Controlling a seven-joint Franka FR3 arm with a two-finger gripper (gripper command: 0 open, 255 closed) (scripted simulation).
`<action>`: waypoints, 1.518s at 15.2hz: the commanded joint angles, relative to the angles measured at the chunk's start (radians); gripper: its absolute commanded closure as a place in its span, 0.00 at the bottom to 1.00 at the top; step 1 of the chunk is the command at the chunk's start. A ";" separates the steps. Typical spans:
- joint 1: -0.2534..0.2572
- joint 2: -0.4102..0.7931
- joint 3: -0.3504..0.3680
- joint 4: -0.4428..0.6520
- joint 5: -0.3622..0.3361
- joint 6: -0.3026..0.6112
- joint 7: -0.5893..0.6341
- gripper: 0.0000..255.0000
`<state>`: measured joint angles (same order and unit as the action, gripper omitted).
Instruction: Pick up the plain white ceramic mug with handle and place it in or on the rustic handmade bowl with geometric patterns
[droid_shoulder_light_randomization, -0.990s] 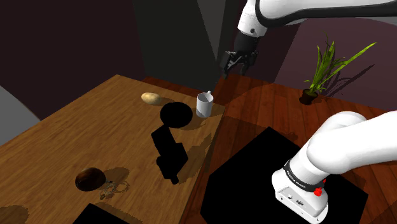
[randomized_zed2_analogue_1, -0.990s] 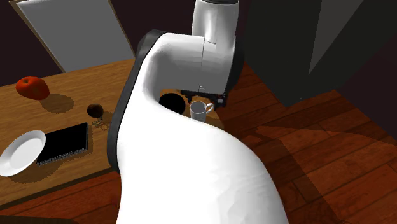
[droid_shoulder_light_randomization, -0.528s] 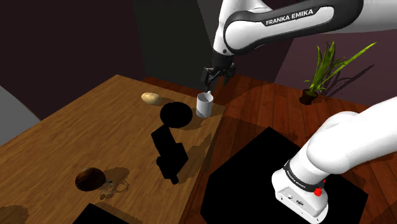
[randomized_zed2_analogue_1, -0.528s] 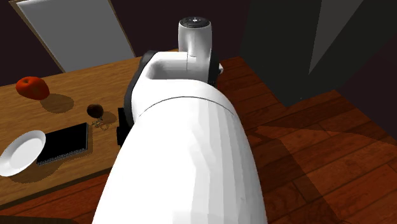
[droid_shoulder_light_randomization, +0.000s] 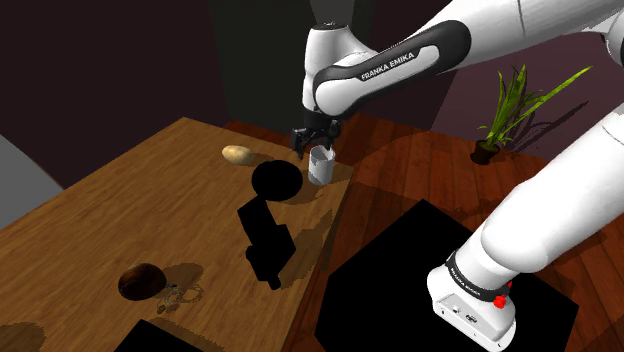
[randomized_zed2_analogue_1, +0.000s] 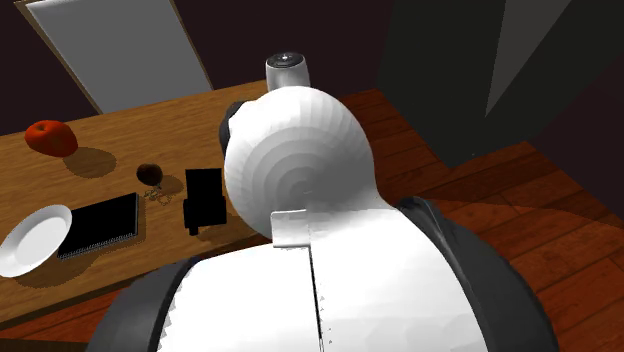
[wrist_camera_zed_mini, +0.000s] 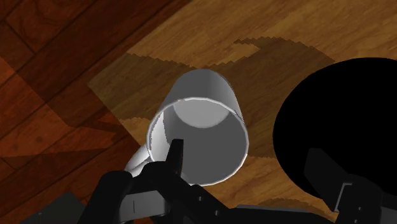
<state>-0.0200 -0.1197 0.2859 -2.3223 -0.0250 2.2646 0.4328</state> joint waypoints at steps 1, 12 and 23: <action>0.000 0.026 0.005 0.000 -0.015 0.024 0.016 0.00; -0.004 0.087 0.006 -0.031 -0.043 0.112 0.036 0.00; -0.003 0.087 0.006 -0.031 -0.044 0.112 0.036 1.00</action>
<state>-0.0233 -0.0325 0.2916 -2.3527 -0.0683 2.3770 0.4692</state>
